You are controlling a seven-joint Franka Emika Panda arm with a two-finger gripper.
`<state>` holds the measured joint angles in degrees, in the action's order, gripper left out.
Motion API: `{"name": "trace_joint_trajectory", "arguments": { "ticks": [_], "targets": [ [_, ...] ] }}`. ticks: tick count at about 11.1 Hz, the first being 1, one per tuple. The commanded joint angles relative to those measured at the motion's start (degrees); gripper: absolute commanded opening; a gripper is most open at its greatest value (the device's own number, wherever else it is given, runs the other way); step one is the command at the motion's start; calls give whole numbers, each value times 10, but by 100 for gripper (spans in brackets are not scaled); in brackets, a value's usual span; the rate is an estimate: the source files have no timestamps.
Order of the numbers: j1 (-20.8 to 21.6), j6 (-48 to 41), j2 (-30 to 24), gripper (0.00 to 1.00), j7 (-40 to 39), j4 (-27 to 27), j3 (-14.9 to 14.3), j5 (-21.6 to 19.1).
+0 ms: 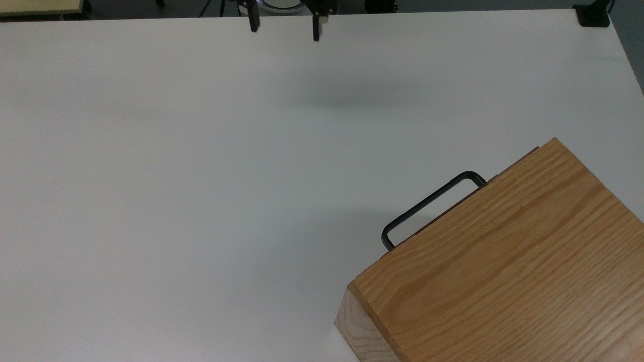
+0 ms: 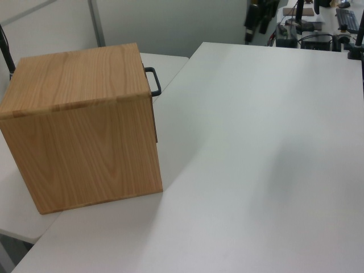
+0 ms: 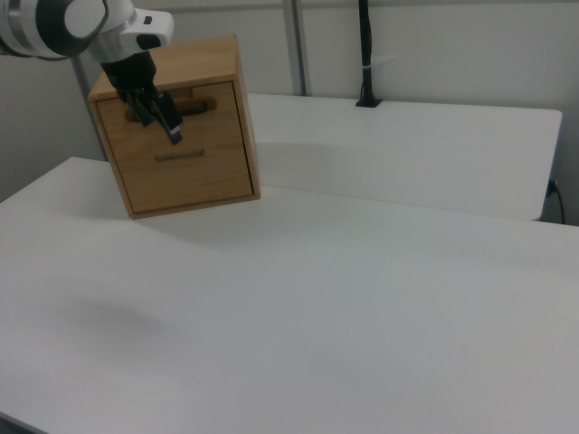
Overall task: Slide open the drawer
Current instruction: 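Move the gripper down toward the black handle of the wooden drawer, then lower the gripper onto the black bar handle and close on it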
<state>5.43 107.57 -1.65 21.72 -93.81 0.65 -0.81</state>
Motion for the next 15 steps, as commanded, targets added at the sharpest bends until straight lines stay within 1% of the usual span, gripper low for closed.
{"name": "trace_joint_trajectory", "arguments": {
  "ticks": [1, 2, 3, 4, 5, 6, 7, 8, 9, 10, 12, 13, 15],
  "targets": [
    [2, 158, 33, 98, 224, -5, 3, -62],
    [3, 188, 56, 98, 279, 11, 4, -70],
    [5, 196, 81, 97, 326, 33, 9, -80],
    [10, 220, 109, 94, 351, 61, 21, -95],
    [15, 255, 133, 89, 371, 72, 23, -103],
    [28, 296, 149, 80, 373, 72, 25, -104],
    [44, 331, 167, 66, 376, 75, 25, -106],
    [48, 358, 186, 53, 386, 83, 25, -107],
    [55, 375, 203, 50, 406, 95, 25, -106],
    [58, 385, 219, 49, 412, 106, 30, -106],
    [58, 432, 251, 48, 413, 116, 48, -105],
    [58, 455, 262, 48, 413, 116, 52, -105],
    [58, 470, 273, 48, 411, 117, 66, -104]
  ]
}}
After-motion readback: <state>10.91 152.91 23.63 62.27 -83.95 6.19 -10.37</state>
